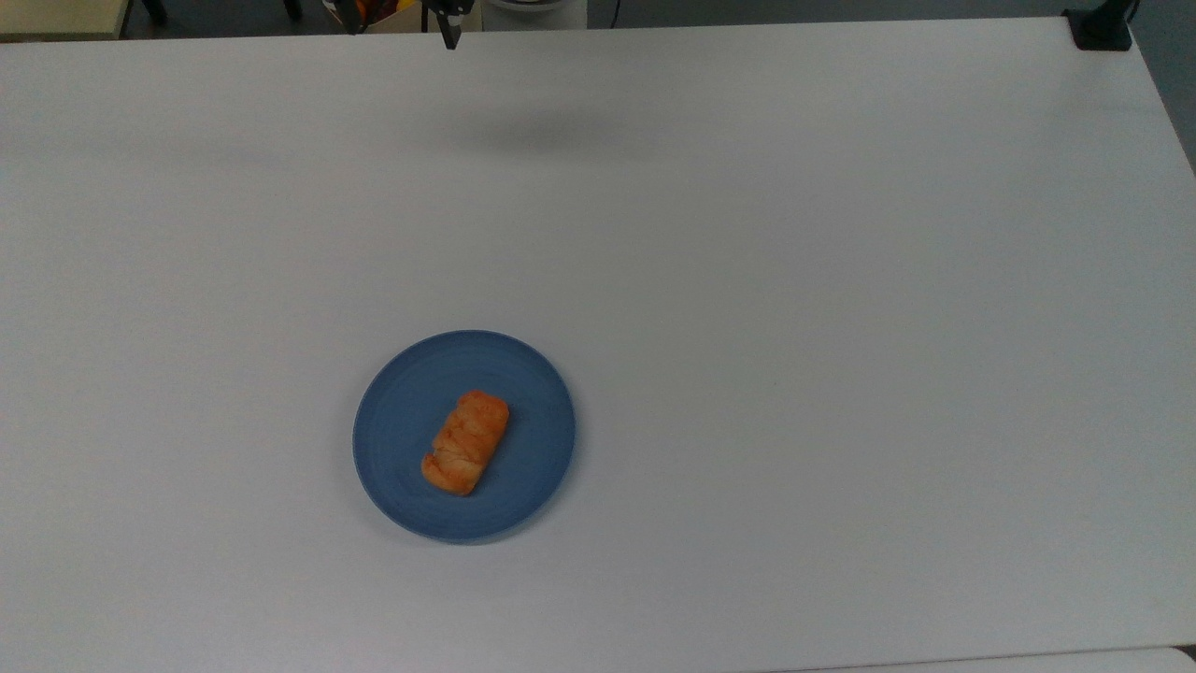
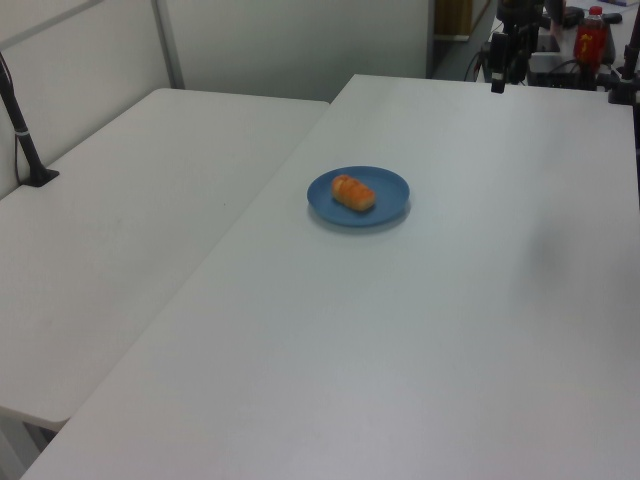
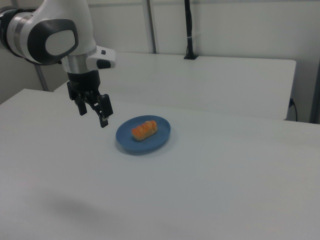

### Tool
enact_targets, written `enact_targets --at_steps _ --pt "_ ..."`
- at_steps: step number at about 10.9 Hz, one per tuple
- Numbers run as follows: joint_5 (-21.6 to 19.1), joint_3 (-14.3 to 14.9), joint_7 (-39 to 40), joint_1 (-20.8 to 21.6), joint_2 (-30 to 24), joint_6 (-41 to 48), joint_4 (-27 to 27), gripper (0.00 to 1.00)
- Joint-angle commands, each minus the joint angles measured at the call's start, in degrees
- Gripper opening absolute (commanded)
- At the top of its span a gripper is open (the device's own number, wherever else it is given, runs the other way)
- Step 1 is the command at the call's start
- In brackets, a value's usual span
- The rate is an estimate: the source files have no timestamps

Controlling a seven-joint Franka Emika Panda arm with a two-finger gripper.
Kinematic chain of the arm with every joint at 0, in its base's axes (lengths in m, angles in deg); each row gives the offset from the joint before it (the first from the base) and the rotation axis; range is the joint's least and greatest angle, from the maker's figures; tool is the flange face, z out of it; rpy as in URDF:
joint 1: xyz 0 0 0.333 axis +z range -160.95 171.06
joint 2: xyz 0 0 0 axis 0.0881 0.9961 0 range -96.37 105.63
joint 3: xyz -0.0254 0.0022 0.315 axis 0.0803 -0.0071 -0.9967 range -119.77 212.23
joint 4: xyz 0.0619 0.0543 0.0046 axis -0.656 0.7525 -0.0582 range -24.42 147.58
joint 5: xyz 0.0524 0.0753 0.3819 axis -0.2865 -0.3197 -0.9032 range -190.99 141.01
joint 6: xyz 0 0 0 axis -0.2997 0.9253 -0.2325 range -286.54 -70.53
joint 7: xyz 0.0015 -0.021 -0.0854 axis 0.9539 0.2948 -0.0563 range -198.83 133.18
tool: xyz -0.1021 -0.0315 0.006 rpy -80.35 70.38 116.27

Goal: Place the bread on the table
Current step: 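Move the open gripper down over the orange bread roll on the blue plate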

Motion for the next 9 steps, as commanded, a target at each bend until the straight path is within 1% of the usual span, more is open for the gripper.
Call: enact_targets --at_steps 1,2,5,6,7,8,9 --pt "-0.2 0.4 0.3 -0.4 1.6 -0.3 -2.9 1.0" --pt "-0.3 0.4 0.3 -0.4 2.6 -0.6 -4.4 1.0" --pt "-0.5 0.4 0.3 -0.9 3.7 -0.8 -4.9 1.0" --pt "-0.7 0.4 0.3 -0.8 5.2 -0.8 -6.7 1.0" --pt "-1.0 0.4 0.2 -0.7 8.0 -0.8 -10.0 1.0" --pt "-2.0 0.4 0.2 -0.8 11.2 -0.8 -13.9 1.0" --pt "-2.8 0.4 0.3 -0.9 14.3 -1.4 -16.6 1.0"
